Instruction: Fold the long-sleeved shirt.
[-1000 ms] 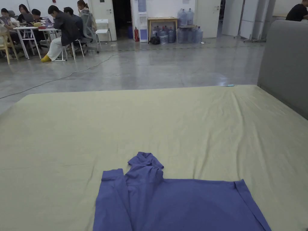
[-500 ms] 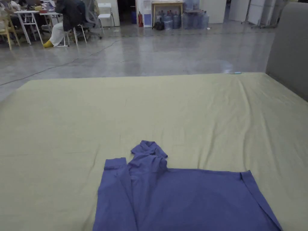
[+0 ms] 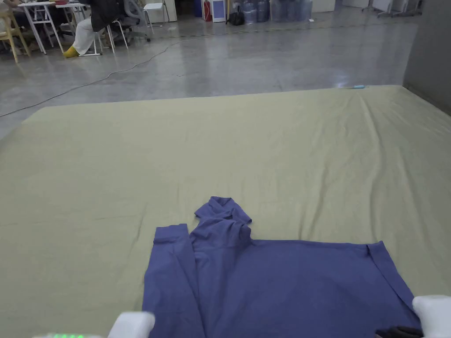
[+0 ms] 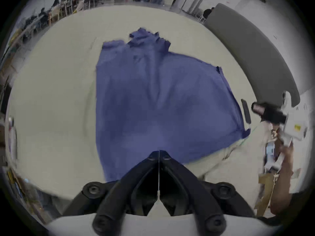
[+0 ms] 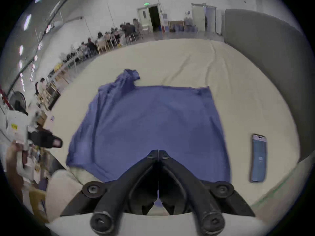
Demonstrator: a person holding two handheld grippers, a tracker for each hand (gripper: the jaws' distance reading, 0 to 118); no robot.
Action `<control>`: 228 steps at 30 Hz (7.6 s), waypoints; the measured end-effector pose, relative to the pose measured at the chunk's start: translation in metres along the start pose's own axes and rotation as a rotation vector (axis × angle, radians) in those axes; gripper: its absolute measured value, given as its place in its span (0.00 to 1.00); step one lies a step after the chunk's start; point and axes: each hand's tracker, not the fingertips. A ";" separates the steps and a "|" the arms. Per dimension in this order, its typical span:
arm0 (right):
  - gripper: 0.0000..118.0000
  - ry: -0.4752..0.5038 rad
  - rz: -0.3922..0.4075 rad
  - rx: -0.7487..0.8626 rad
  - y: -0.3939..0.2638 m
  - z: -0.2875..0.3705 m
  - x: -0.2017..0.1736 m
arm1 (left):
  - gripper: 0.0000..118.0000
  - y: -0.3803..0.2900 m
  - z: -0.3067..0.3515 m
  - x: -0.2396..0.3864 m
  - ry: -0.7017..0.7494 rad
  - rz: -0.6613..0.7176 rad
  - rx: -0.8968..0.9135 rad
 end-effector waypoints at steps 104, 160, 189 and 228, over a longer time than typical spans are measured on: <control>0.00 -0.117 -0.019 0.052 0.106 -0.056 0.053 | 0.00 0.204 -0.147 -0.055 0.367 -0.014 0.099; 0.01 -0.244 0.011 -0.446 -0.045 -0.043 0.102 | 0.00 -0.053 -0.044 -0.061 0.119 -0.035 -0.133; 0.00 0.232 -0.029 -0.167 -0.003 0.018 0.024 | 1.00 -0.045 0.006 -0.110 -0.389 0.408 0.124; 0.00 0.504 -0.098 -0.173 0.002 -0.001 -0.024 | 0.13 -0.057 0.055 -0.274 -0.540 0.614 0.127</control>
